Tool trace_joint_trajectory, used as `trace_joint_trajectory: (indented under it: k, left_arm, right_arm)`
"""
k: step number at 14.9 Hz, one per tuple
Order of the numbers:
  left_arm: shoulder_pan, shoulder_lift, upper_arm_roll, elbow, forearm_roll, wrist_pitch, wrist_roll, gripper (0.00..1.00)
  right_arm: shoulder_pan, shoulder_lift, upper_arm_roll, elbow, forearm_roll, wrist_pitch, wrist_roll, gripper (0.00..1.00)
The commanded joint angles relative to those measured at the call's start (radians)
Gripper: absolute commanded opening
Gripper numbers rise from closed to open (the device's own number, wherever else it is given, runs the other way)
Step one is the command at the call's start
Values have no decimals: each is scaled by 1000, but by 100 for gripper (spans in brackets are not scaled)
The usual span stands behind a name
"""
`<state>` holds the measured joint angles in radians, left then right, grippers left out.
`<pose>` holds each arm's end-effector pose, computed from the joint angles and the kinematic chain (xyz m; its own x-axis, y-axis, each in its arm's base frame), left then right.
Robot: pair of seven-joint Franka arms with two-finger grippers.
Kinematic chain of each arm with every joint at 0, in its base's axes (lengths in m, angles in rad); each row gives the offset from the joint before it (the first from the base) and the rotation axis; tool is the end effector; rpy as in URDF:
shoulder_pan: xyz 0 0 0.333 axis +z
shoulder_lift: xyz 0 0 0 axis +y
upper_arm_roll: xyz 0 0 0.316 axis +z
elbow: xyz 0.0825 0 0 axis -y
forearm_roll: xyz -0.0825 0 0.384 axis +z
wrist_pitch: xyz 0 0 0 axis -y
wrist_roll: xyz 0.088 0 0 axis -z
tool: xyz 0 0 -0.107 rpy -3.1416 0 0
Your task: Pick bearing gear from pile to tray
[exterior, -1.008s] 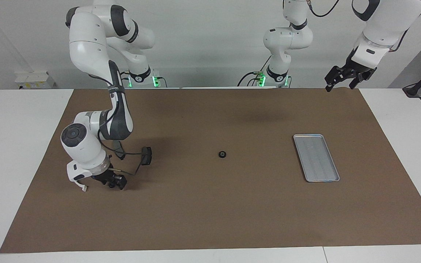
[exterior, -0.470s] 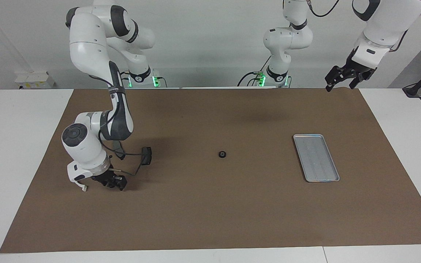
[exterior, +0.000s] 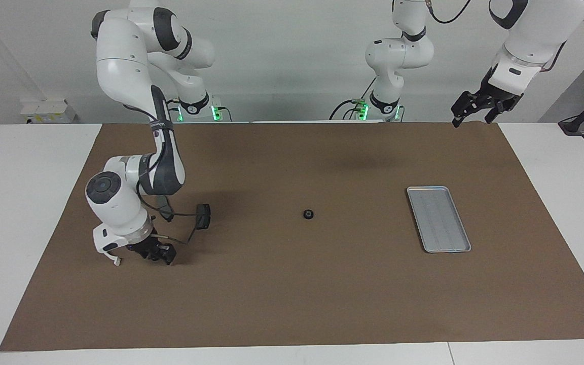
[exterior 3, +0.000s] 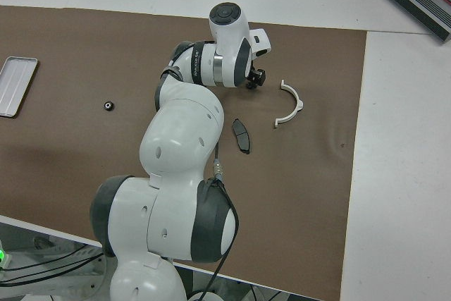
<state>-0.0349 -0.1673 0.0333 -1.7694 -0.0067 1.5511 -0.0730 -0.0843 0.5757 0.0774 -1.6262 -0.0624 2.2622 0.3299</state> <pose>0.4976 -0.0002 0.6174 0.9962 0.0705 -0.0518 0.0710 -0.9974 0.0085 0.6942 -0.0134 0.2926 0.9497 -0.3070 0.0616 -0.3068 -0.9517 -0.0123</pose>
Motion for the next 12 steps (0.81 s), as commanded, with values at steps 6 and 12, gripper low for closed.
trace_joint_trajectory:
  k: [6, 12]
  left_arm:
    - [-3, -11, 8, 4, -13, 0, -1, 100]
    - [0, -29, 14, -21, -13, 3, -10, 100]
  right_arm:
    - [-23, 7, 10, -20, -2, 51, -54, 73]
    - [-22, 7, 10, -18, -2, 39, -55, 38]
